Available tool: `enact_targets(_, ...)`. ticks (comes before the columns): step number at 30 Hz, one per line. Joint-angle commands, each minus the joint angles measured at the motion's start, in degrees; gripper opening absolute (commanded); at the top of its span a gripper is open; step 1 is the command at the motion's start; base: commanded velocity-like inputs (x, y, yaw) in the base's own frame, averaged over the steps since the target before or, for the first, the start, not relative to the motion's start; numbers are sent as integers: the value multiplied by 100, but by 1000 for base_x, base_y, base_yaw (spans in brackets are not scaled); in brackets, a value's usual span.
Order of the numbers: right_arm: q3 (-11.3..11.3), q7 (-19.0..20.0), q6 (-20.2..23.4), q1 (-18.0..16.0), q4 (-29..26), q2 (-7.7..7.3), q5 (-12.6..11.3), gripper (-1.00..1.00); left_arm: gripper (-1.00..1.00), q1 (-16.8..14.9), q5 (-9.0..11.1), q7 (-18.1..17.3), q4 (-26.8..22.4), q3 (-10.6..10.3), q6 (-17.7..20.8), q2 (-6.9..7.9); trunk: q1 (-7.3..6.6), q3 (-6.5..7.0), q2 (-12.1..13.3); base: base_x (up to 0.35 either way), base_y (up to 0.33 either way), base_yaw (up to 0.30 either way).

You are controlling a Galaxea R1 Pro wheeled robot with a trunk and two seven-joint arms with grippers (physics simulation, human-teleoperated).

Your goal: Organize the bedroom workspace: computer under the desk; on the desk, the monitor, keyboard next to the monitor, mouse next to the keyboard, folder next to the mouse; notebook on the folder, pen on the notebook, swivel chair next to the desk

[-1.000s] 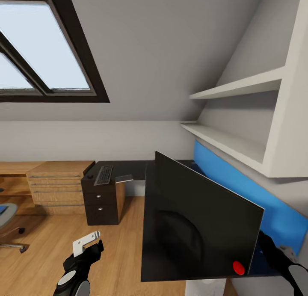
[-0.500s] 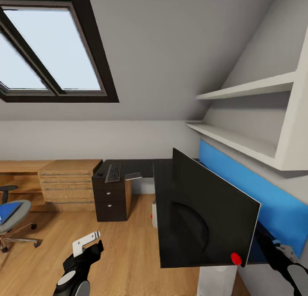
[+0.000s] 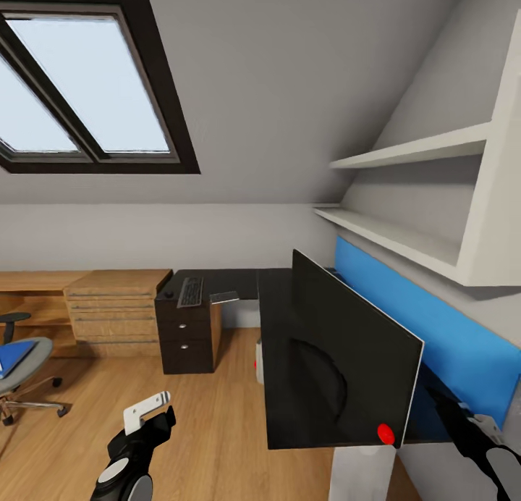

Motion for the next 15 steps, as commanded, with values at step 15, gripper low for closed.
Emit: enact_targets(15,4,0,50,-1,-15,26,-66,100,100,0,37,35,113,-242,18,8,3,-1,-5,119,-32,0)
